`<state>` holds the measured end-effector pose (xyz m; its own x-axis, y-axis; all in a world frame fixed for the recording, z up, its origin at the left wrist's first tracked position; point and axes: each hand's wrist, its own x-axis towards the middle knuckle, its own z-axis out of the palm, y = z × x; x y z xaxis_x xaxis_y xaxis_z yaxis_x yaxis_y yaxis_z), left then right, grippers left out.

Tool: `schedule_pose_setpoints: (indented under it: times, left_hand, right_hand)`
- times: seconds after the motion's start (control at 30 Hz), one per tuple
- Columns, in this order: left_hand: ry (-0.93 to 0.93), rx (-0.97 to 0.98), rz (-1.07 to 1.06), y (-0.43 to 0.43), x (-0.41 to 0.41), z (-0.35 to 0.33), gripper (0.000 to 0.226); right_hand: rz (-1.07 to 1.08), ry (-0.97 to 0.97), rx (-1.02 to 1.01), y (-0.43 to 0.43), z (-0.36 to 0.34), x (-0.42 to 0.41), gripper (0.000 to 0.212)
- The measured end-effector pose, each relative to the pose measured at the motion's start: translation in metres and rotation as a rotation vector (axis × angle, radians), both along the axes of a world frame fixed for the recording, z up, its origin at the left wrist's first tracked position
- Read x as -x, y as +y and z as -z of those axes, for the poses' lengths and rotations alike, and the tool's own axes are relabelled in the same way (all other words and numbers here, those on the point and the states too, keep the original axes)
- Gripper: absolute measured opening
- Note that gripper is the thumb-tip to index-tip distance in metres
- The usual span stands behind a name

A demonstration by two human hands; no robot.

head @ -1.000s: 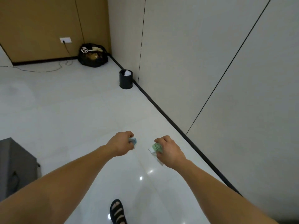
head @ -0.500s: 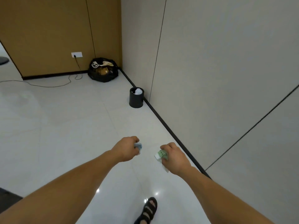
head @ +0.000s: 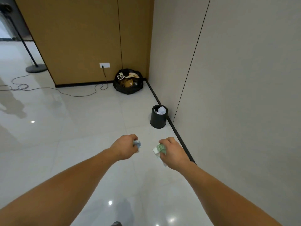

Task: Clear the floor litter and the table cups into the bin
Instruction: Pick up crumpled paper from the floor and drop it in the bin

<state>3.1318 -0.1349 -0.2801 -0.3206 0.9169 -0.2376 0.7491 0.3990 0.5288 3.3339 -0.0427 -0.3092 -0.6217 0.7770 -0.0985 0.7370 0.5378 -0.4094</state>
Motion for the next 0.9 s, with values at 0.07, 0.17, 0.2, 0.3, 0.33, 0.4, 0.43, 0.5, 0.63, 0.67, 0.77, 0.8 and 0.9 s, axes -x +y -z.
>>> schedule_pose_setpoints:
  times: [0.07,0.17,0.2,0.3,0.33,0.4,0.43,0.5,0.63,0.67,0.77,0.8,0.9]
  left_hand:
    - [0.004,0.018,-0.013,0.033,0.021,0.008,0.035]
    - [-0.007,0.023,-0.002,0.091,0.051,0.02,0.036]
    - [-0.007,0.023,0.004,0.112,0.062,0.022,0.037]
    - [-0.018,-0.004,0.016,0.182,0.098,0.029,0.04]
    - [-0.023,-0.013,0.026,0.205,0.11,0.028,0.041]
    - [-0.035,-0.01,0.057,0.249,0.129,0.024,0.043]
    - [-0.034,-0.002,0.079,0.269,0.137,0.023,0.044]
    - [-0.011,-0.004,0.107,0.313,0.155,0.02,0.044]
    - [0.027,0.016,0.171,0.389,0.179,0.021,0.035]
    - [0.033,0.022,0.179,0.41,0.184,0.024,0.034]
    - [0.046,0.03,0.191,0.478,0.201,0.032,0.034]
    - [0.056,0.029,0.193,0.501,0.206,0.034,0.035]
    - [0.05,0.05,0.185,0.565,0.22,0.04,0.036]
  right_hand:
    - [-0.012,-0.003,0.01,0.034,0.005,0.02,0.049]
    - [-0.001,-0.012,0.018,0.091,0.016,0.052,0.048]
    - [0.008,-0.018,0.021,0.111,0.019,0.063,0.048]
    - [0.031,-0.03,0.027,0.17,0.025,0.095,0.048]
    - [0.049,-0.034,0.027,0.191,0.025,0.104,0.048]
    - [0.084,-0.045,0.024,0.23,0.024,0.121,0.047]
    - [0.101,-0.043,0.021,0.247,0.023,0.128,0.047]
    - [0.137,-0.043,0.021,0.283,0.023,0.143,0.048]
    - [0.175,-0.071,0.085,0.342,0.031,0.164,0.05]
    - [0.178,-0.078,0.09,0.36,0.034,0.17,0.05]
    - [0.189,-0.083,0.102,0.421,0.043,0.189,0.051]
    - [0.18,-0.086,0.101,0.444,0.046,0.196,0.05]
    - [0.174,-0.067,0.101,0.512,0.051,0.215,0.049]
